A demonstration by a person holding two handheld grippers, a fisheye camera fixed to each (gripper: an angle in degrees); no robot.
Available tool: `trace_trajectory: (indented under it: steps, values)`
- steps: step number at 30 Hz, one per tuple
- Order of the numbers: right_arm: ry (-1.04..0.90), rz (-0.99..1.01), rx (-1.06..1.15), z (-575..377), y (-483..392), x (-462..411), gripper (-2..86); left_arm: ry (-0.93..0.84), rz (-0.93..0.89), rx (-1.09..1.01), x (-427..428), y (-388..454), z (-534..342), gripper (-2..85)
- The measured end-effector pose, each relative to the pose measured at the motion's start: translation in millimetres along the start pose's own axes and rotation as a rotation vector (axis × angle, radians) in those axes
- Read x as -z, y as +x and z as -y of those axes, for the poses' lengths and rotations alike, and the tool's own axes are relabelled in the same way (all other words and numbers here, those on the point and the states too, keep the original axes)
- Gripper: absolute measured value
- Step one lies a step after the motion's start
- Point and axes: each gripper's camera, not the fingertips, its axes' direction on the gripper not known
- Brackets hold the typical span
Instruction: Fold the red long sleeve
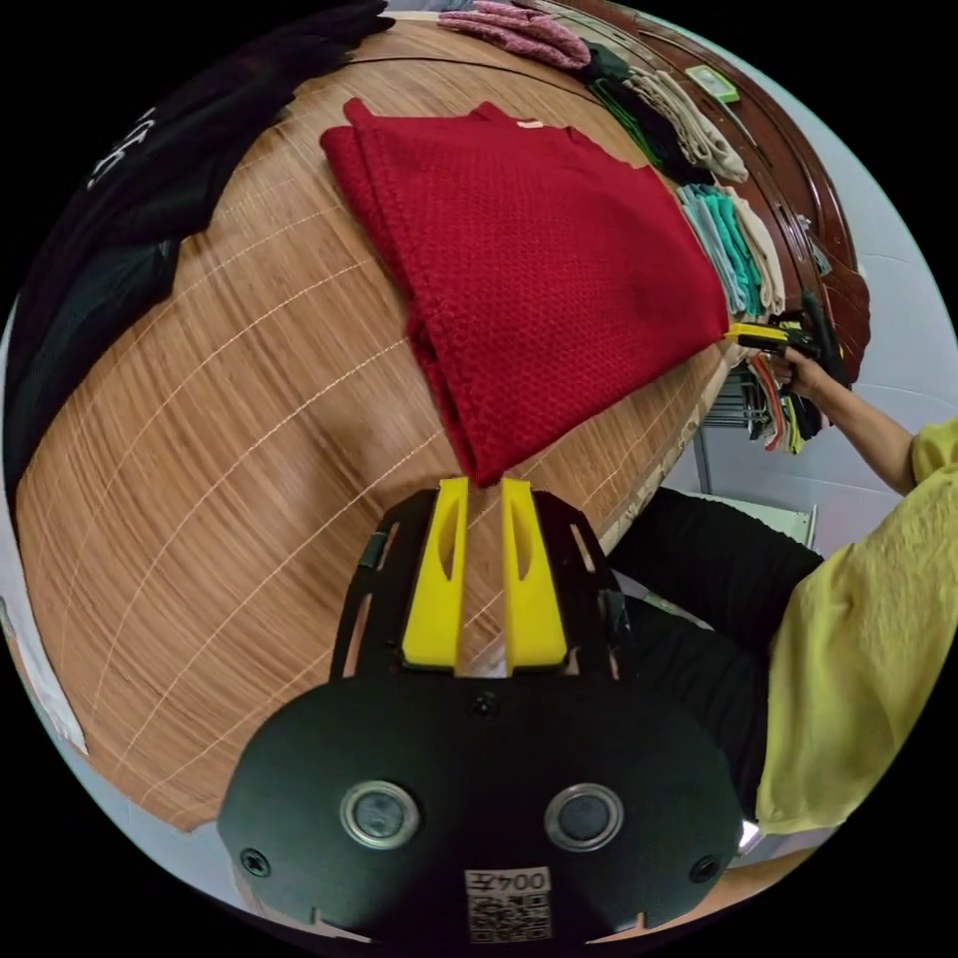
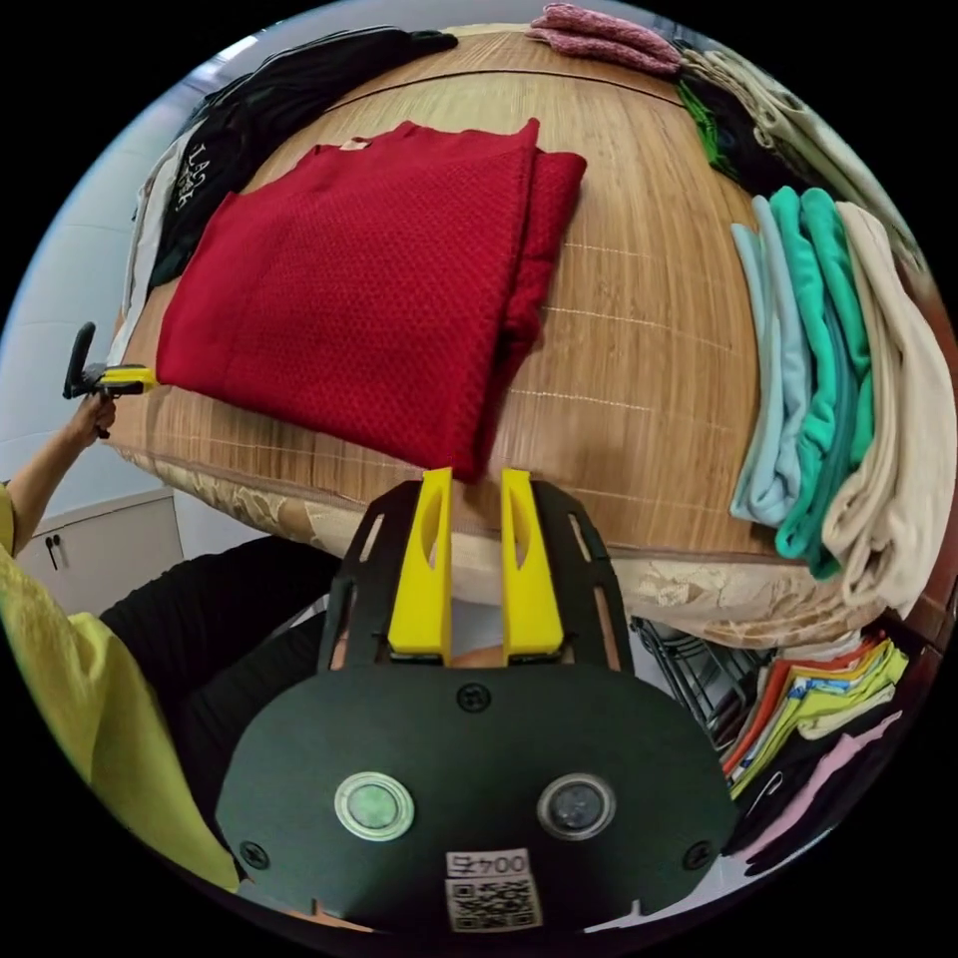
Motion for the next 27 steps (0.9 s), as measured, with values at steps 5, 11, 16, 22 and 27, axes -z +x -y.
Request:
trace_trajectory:
  steps: [5, 11, 16, 22, 27]
  values:
    - [0.192, 0.101, -0.075, -4, 4, 43, 9.0, 0.281, 0.018, 0.128, 71, 9, -36, 3.6]
    - [0.254, 0.127, 0.053, 59, -42, 36, 8.5, 0.392, 0.174, -0.114, 83, 110, 65, 0.8]
    - [0.208, 0.037, 0.078, 95, -60, 7, 8.4, 0.358, 0.359, -0.094, 52, 134, 143, 0.3]
    - [0.141, -0.008, 0.086, 89, -54, -39, 7.4, 0.274, 0.388, 0.071, 11, 91, 153, 0.1]
    - [0.142, 0.048, 0.069, 93, -46, -27, 7.4, 0.243, 0.371, 0.07, 34, 107, 163, 0.1]
